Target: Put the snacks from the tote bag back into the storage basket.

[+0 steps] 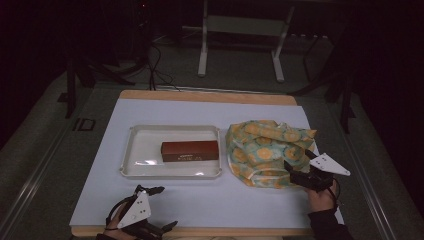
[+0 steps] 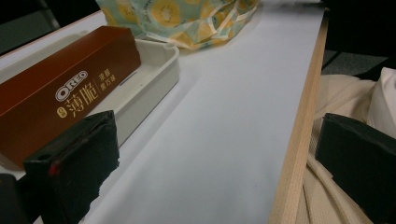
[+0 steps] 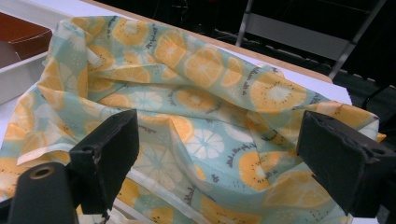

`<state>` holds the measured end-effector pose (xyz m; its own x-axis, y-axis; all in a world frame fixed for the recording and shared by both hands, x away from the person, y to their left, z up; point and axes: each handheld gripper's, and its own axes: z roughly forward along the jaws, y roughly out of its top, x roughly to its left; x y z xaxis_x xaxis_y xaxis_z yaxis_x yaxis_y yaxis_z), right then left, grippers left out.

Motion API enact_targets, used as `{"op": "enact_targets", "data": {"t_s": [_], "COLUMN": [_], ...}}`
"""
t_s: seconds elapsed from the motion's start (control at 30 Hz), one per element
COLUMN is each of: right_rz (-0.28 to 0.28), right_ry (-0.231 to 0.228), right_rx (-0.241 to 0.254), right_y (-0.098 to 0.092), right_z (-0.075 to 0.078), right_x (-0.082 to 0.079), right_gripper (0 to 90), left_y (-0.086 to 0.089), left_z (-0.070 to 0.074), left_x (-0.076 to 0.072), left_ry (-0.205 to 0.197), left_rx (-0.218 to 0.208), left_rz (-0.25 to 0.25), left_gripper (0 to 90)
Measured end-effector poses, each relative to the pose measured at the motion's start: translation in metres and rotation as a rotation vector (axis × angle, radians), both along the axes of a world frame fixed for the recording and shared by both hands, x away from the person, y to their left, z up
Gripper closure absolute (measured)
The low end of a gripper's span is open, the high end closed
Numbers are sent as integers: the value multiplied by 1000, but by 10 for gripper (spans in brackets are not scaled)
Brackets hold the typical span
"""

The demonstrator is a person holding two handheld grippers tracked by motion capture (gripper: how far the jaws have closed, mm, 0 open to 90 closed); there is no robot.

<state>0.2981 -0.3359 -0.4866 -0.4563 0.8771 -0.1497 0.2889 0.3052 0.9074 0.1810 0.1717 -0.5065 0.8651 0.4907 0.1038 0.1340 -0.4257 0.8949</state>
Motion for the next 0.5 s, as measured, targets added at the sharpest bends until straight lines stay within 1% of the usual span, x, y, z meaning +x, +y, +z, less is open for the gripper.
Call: {"op": "enact_targets", "data": {"t_s": [0.07, 0.23, 0.33, 0.5], "right_rz": [3, 7, 9, 10], "right_ry": [-3, 12, 10, 4], "right_rx": [0, 3, 11, 4], "right_y": [0, 0, -2, -2], "right_z": [0, -2, -1, -1], "right_x": [0, 1, 1, 1], "right_gripper": [133, 132, 133, 134], "left_y": [0, 0, 0, 0], "left_z": [0, 0, 0, 0], "left_x": [0, 0, 0, 0], "left_ry": [-1, -1, -1, -3], "left_rx": [0, 2, 2, 5], "left_rz": [0, -1, -1, -1], "left_gripper": [0, 0, 0, 0]}}
